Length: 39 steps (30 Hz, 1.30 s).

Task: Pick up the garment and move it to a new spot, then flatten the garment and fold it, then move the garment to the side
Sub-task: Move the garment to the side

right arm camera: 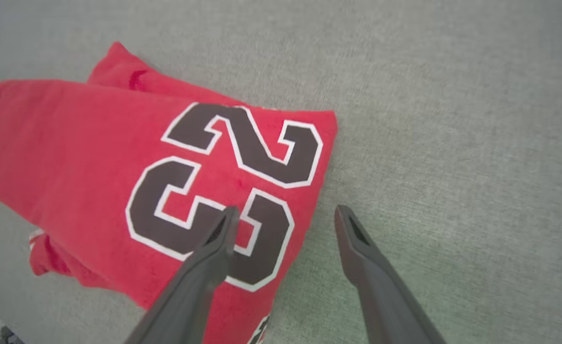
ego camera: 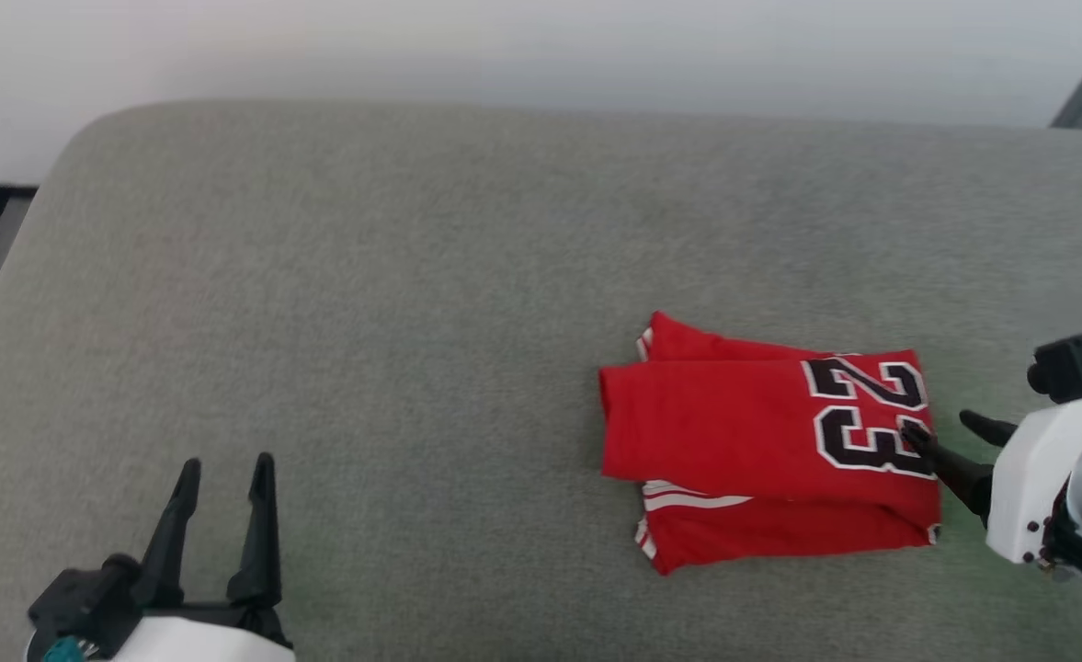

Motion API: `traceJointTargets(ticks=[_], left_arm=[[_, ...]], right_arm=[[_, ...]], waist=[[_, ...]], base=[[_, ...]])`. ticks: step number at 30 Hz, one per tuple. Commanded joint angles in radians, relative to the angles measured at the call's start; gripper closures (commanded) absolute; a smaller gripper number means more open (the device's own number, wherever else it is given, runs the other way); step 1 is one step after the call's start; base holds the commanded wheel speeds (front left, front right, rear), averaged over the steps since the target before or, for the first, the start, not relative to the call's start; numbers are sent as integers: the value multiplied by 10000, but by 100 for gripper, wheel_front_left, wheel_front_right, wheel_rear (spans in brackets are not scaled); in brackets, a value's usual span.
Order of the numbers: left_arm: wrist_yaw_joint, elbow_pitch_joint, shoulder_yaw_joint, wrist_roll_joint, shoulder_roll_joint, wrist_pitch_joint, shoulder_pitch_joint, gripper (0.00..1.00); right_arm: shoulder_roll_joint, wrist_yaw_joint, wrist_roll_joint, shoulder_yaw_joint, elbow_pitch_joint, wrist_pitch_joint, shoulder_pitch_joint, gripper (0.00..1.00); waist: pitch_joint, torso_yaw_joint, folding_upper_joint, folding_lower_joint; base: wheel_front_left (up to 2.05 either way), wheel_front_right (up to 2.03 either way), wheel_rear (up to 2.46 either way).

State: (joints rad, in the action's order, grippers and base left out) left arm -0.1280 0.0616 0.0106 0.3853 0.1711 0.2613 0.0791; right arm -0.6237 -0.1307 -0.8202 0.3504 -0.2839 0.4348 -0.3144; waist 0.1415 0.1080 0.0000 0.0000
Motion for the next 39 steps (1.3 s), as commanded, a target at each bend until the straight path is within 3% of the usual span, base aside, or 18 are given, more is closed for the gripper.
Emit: traceJointTargets(ticks=[1,9,10,15,16,22,29,39], left_arm=[[-37,67,73,110,46,50,-219,0],[-35,219,292,173,17,48,-528,0],[-35,245,336,166,31,48,-603,0],[-35,267,361,196,31,48,-694,0],[-35,267,363,197,37,48,-730,0],[-35,269,300,186,92,48,-934,0],[-35,206,467,222,269,50,-1434,0],[-35,292,1561,24,727,48,-2884,0]], right_arm=[[-63,2,-118,104,-101,518,-220,0],[70,0,-401,436,-780,2514,-867,0],[204,0,-477,601,-1121,3184,-942,0],[631,-1,-705,837,-1504,4131,-1092,2],[663,-3,-708,934,-1410,4223,-1148,100],[409,5,-691,591,-1092,4144,-1670,100],[-312,11,-305,156,-395,3730,-2257,100],[-1123,8,166,-739,-208,3246,-3153,100]], waist=[[278,279,0,0],[656,663,0,0],[723,742,0,0],[876,834,0,0],[914,840,0,0],[1090,604,0,0],[1356,-20,0,0],[1908,-1202,0,0]], base=[[0,0,0],[0,0,0],[0,0,0],[0,0,0],[0,0,0],[0,0,0],[0,0,0],[0,0,0]])
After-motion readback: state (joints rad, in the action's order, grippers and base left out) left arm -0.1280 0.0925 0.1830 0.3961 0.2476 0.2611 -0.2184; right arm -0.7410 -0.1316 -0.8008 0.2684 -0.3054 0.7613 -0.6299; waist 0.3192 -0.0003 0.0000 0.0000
